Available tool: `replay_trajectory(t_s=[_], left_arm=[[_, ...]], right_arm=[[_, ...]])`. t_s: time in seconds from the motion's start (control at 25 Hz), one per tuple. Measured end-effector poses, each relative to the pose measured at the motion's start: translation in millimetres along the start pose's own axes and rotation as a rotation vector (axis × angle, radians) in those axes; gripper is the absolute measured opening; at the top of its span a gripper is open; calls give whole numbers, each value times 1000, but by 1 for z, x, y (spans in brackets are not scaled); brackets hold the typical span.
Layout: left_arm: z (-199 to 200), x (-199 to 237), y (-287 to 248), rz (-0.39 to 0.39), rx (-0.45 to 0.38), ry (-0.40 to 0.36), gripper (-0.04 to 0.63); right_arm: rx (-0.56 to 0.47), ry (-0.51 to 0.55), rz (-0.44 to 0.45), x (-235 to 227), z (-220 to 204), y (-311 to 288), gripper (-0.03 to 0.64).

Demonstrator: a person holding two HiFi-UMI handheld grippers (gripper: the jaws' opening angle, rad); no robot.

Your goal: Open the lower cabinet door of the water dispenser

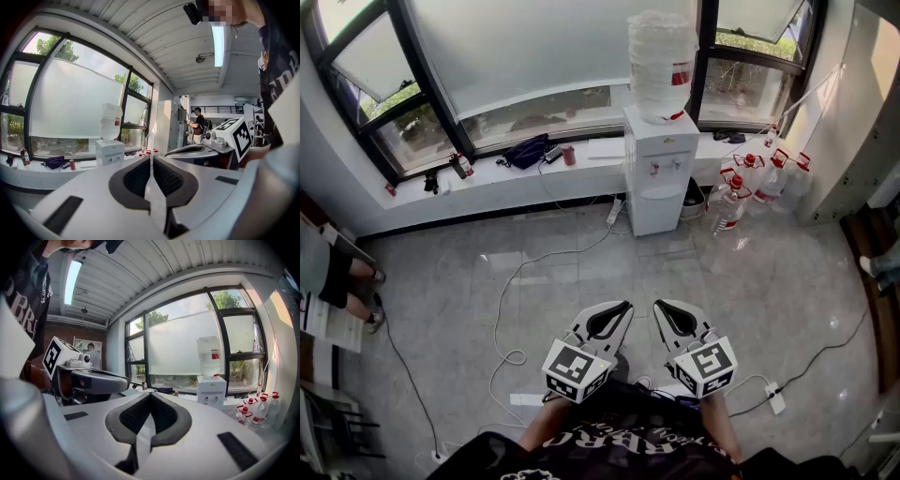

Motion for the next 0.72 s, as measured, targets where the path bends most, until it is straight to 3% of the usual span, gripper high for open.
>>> replay_trajectory(t_s=[0.72], left_arm=[[-5, -6, 0, 8, 43, 11, 26]], right_arm=[[-2, -54, 18, -8, -17, 4, 12]])
Point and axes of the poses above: the fingertips, and each gripper's own axes: y backward along the fingers, x to its left, z out of its top, the point moved 10 cm from there along y, backward along the fingers, and after that the axes turned 14 degrees about -y, right-handed, at the moved point
